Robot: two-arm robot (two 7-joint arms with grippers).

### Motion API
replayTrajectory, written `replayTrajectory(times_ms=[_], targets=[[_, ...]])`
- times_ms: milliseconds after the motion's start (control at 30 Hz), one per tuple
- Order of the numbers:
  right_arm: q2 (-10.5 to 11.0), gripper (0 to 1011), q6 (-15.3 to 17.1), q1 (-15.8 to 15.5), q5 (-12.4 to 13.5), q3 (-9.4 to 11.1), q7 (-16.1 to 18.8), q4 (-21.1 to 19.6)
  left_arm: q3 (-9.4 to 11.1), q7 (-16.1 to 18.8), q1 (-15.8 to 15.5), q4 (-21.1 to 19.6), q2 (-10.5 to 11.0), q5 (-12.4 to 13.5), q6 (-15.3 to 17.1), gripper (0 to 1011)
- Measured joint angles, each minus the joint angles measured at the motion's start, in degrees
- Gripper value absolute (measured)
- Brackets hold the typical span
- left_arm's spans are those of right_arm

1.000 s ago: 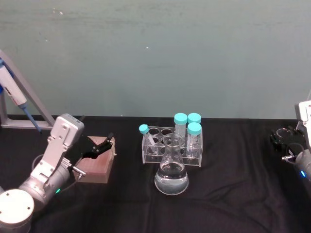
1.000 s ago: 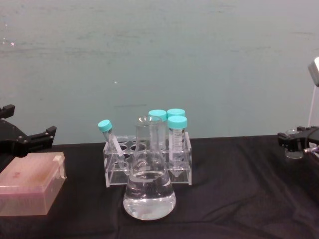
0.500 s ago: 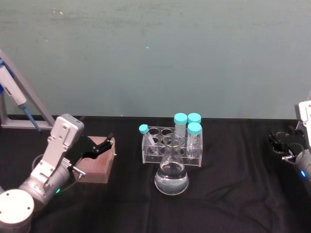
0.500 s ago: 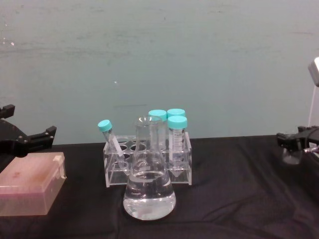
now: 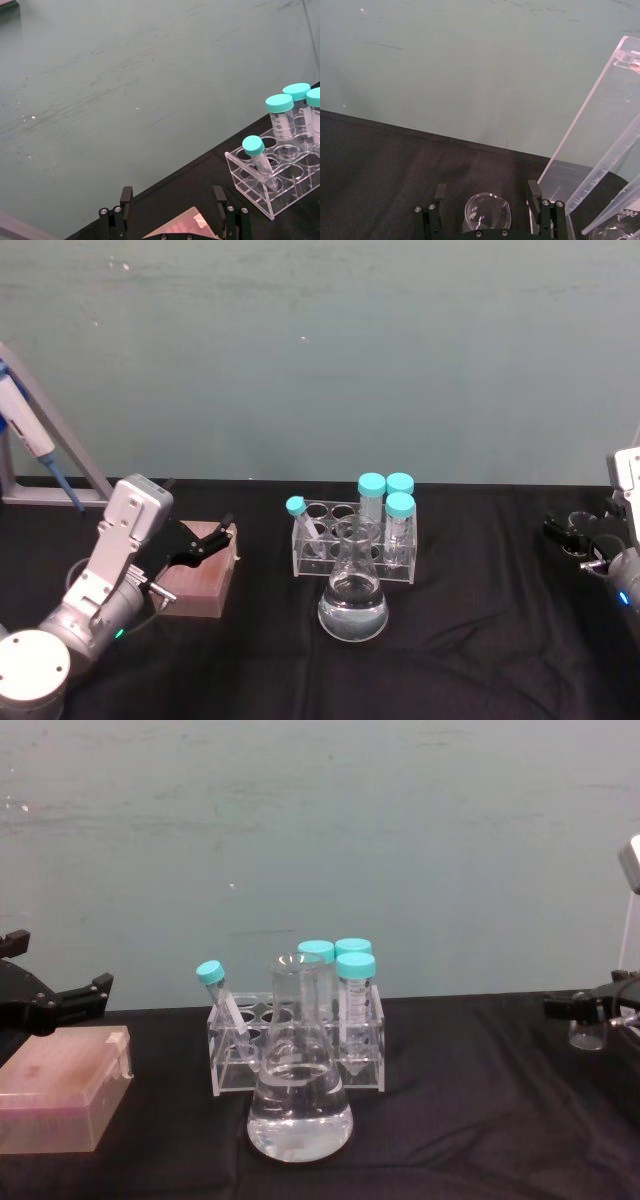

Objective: Place the experimental apparatus aside using one hand.

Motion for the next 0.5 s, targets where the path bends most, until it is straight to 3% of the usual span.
replayTrajectory(times_ms=[500], targets=[[0.00,1002,0.00,0.00,0.00,0.00,0.01,0.00,0.00,0.00,0.00,0.00,0.00,0.00,0.00,1000]])
